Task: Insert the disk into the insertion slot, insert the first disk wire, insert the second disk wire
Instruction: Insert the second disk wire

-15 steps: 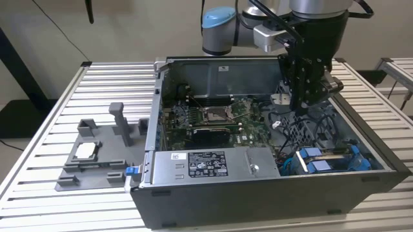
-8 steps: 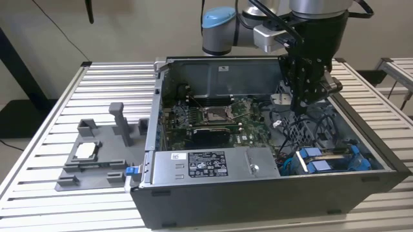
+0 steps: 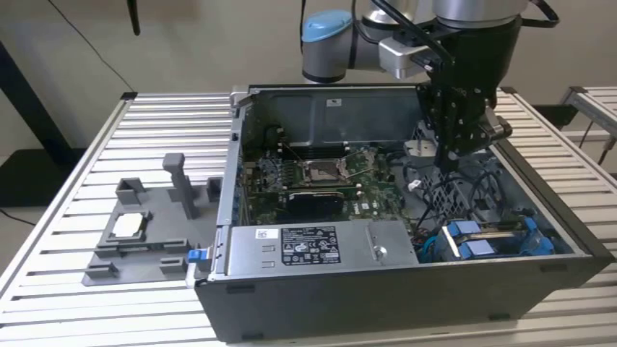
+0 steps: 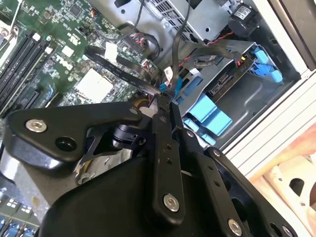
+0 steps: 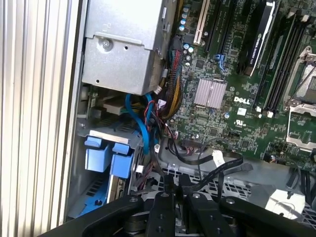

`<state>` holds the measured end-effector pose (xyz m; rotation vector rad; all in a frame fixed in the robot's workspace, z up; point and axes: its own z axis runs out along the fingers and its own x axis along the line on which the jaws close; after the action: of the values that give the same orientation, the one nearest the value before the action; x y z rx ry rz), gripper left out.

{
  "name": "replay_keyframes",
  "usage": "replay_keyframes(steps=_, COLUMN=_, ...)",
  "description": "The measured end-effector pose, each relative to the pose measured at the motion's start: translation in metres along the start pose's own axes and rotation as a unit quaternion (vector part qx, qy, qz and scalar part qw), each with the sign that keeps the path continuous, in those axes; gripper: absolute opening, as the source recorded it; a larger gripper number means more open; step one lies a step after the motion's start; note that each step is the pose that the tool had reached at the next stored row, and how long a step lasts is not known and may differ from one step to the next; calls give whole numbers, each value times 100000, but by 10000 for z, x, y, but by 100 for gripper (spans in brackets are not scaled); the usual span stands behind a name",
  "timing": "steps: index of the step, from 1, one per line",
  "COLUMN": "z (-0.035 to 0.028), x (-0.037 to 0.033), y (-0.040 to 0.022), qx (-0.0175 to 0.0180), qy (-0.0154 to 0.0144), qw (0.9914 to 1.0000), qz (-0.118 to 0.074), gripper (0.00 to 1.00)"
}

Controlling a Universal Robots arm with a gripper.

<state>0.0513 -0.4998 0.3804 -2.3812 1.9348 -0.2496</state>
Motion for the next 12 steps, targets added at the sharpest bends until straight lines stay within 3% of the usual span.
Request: replay_keyframes(steps=12, z=32, x=249, y=-30, qx=-264, qy=-58, qw=100000, qz=16, gripper=16)
